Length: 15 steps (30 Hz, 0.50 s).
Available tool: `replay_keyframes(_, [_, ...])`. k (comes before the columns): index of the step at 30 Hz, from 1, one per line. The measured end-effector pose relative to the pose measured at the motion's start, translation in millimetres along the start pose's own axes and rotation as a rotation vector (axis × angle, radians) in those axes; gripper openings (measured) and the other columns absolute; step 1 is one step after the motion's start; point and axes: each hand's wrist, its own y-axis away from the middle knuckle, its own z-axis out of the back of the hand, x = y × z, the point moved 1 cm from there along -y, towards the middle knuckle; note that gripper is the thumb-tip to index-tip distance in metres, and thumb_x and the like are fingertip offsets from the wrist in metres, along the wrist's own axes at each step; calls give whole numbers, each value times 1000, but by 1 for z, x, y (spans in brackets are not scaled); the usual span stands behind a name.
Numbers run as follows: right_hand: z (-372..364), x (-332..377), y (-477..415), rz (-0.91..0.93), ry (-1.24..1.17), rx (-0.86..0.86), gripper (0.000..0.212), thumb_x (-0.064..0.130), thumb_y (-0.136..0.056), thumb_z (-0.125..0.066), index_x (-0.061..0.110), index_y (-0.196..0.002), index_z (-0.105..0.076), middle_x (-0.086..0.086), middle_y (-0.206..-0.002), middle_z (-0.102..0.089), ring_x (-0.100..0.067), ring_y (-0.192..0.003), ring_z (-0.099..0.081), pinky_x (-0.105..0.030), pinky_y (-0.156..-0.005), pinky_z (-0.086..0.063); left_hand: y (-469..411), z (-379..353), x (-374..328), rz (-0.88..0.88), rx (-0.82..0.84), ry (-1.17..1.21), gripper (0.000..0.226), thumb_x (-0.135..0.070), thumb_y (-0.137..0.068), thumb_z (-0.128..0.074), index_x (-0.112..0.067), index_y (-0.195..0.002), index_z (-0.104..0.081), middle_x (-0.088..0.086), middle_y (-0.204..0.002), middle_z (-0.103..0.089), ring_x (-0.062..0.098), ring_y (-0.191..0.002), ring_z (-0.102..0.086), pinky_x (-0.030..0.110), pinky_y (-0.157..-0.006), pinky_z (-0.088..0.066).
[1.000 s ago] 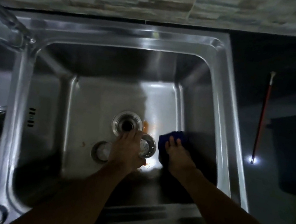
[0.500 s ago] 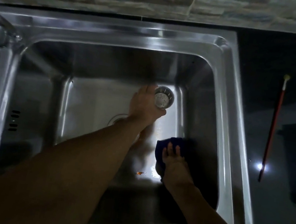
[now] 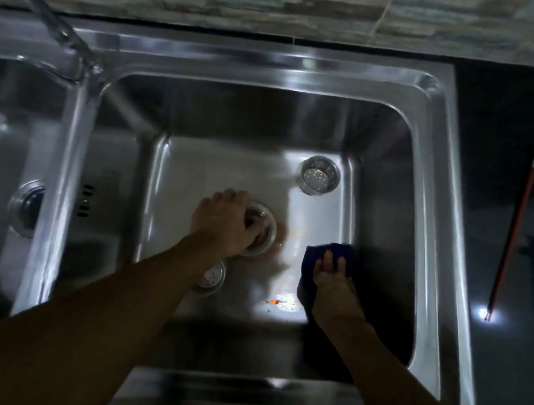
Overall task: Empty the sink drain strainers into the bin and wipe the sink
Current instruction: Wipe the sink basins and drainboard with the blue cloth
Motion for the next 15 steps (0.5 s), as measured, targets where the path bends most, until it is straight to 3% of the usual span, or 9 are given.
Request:
replay_keyframes(4, [3, 1, 4, -7, 7, 4, 64, 18, -104, -35, 9, -159, -4, -13, -167, 9, -39, -153, 1, -48, -117, -27, 50, -3, 29, 111, 117, -26, 83, -77, -69, -65, -29, -134, -45, 2, -136, -49, 31, -127, -48, 46, -107, -41])
replay_keyframes(8, [8, 5, 7, -38, 26, 36, 69, 17, -104, -41, 9, -159, -1, -13, -166, 11, -40, -153, 3, -48, -119, -24, 75, -17, 46, 123, 187, -63, 88, -62, -66, -80, -28, -136, -38, 2, -139, -37, 31, -128, -43, 49, -102, -46])
replay_keyframes(12, [10, 8, 10, -50, 36, 37, 75, 19, -102, -48, 9, -158, 0, -14, -166, 10, -40, -153, 2, -47, -121, -24, 74, -24, 55, 89, 200, -88, 77, -42, -73, -81, -23, -135, -40, 5, -134, -41, 30, -123, -52, 44, -92, -50])
replay_keyframes(15, [10, 9, 11, -59, 21, 28, 77, 19, -101, -49, 9, -159, 0, -13, -166, 11, -40, -153, 2, -46, -123, -21, 66, -21, 59, 44, 167, -58, 74, -38, -71, -82, -21, -131, -44, 5, -131, -44, 30, -121, -55, 43, -90, -51])
